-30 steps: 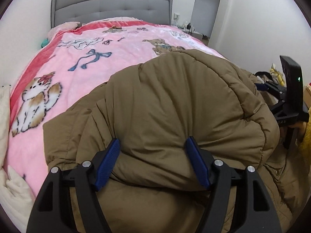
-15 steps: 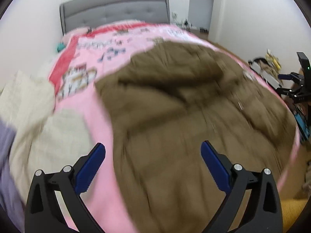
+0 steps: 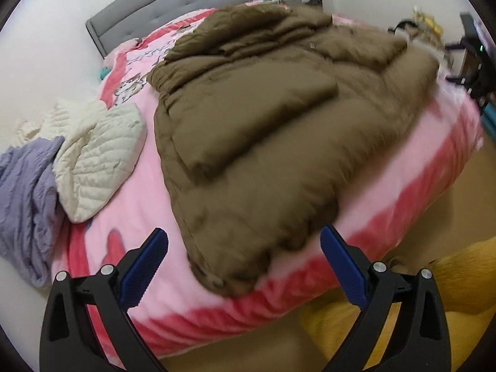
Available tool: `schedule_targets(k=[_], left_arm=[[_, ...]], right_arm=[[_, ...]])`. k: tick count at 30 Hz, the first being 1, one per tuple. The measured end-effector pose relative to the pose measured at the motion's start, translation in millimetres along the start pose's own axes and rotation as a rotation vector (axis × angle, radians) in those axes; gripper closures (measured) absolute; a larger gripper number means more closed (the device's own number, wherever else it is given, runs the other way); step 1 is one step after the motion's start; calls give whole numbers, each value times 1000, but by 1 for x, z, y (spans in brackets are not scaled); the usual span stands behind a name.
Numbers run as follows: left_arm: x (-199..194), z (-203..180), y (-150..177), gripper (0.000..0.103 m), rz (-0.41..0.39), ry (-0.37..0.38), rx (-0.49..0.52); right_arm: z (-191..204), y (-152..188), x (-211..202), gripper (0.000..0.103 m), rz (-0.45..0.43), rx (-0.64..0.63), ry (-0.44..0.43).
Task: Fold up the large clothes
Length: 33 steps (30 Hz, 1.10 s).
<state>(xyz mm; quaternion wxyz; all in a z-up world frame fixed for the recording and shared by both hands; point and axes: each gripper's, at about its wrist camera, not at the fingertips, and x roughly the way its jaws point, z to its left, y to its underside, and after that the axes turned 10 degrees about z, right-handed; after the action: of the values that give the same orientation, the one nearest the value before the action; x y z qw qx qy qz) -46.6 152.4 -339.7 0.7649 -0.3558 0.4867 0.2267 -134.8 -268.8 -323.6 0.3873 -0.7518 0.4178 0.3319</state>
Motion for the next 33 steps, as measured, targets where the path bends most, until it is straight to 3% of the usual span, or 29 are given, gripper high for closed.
schedule_targets(k=[5, 9, 11, 18, 22, 26, 28, 30, 32, 33], left_arm=[[38, -13, 13, 7, 37, -71, -8], [69, 3, 10, 27, 60, -200, -21], [76, 20, 10, 28, 70, -221, -37], [57, 30, -2, 32, -6, -253, -9], [46, 22, -5, 32, -35, -252, 3], [51, 14, -5, 32, -34, -246, 34], [50, 21, -11, 33, -43, -226, -13], [55, 40, -18, 37, -20, -204, -93], [65, 59, -21, 39, 7, -199, -157], [70, 63, -21, 39, 20, -199, -169]], right_arm=[[-3, 19, 22, 8, -25, -15, 120], [-19, 30, 43, 8, -10, 54, 222], [-30, 35, 48, 9, 1, 102, 254], [-50, 30, 38, 14, -73, 197, 209], [-41, 17, 53, 14, -56, 138, 181], [-34, 5, 68, 16, -48, 158, 161], [-37, -3, 72, 37, -47, 179, 131], [-53, -13, 78, 48, -31, 239, 68], [-68, -19, 88, 46, 13, 297, 39], [-72, -21, 93, 36, 29, 307, 49]])
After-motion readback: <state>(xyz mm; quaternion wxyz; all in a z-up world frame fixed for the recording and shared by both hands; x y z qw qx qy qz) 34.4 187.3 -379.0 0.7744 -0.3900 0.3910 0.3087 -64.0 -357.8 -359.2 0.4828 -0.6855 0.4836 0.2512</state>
